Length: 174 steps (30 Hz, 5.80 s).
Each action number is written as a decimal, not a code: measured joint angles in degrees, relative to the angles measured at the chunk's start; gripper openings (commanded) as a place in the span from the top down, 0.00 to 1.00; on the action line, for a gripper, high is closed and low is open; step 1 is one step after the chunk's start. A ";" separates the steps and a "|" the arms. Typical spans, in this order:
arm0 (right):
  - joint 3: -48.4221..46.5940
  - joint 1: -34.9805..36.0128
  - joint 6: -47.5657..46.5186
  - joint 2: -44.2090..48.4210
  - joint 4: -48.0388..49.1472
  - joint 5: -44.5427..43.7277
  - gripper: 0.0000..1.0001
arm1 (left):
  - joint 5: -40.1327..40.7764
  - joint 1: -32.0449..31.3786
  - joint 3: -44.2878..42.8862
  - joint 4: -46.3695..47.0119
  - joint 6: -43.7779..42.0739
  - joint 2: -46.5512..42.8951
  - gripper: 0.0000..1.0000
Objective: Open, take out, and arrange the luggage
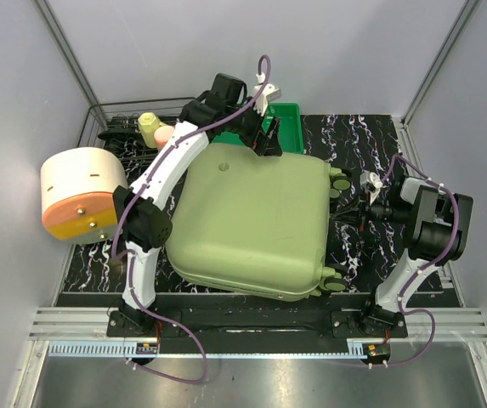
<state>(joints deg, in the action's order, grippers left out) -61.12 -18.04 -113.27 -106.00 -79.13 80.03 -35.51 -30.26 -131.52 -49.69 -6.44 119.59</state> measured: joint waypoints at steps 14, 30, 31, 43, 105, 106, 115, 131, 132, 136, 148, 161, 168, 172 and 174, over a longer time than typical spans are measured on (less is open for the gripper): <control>-8.13 -0.55 0.22 -6.27 -1.77 0.22 1.00 | -3.30 0.68 6.88 2.27 -5.03 0.59 0.22; -33.51 2.03 20.92 -22.18 -6.34 -0.55 1.00 | -8.44 2.38 7.41 0.92 -12.83 0.57 0.25; -35.19 2.43 22.69 -23.26 -6.47 -0.28 1.00 | -8.55 2.43 7.43 0.92 -13.03 0.57 0.25; -44.52 4.46 33.44 -30.34 -7.58 2.36 1.00 | -9.16 2.56 7.48 0.61 -15.56 0.59 0.30; -53.96 11.63 25.59 -8.13 1.79 -27.61 0.00 | -17.18 29.68 56.06 1.49 -0.87 -35.26 0.05; -53.53 11.74 25.31 -8.13 1.75 -28.50 0.00 | -16.96 29.64 56.74 1.97 -1.01 -36.11 0.05; -53.33 16.65 21.73 -8.15 1.77 -31.21 0.02 | -16.24 29.70 63.17 3.89 -1.07 -44.04 0.05; -34.16 18.78 21.44 2.84 11.15 -41.33 1.00 | -20.15 36.61 76.17 5.05 13.77 -54.45 0.15; -31.45 18.29 22.23 5.05 11.67 -41.86 1.00 | -20.59 35.28 76.15 6.21 14.43 -53.88 0.18; -23.63 16.31 26.32 12.74 11.61 -44.37 1.00 | -19.96 29.75 73.70 11.63 16.65 -49.33 0.30; -21.92 10.43 49.20 14.38 6.51 -42.34 1.00 | -17.79 33.97 59.47 7.45 11.50 -36.44 0.21; -16.41 3.08 63.91 18.45 2.80 -39.76 1.00 | -20.83 48.87 79.73 -13.11 13.29 -66.82 0.02; -12.37 4.42 57.16 21.81 5.27 -37.88 0.78 | -23.23 45.59 87.32 -1.01 26.18 -67.12 0.03; -7.63 11.39 54.55 28.85 8.37 -43.41 0.47 | -22.99 40.15 85.40 7.54 30.80 -62.75 0.04; -6.05 14.97 55.52 32.17 8.57 -46.14 0.40 | -20.72 39.15 83.78 8.17 31.67 -60.72 0.04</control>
<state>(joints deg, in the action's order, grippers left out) -67.18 -3.07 -57.76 -73.82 -70.57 33.89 -56.23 8.88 -47.75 -41.52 25.23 58.87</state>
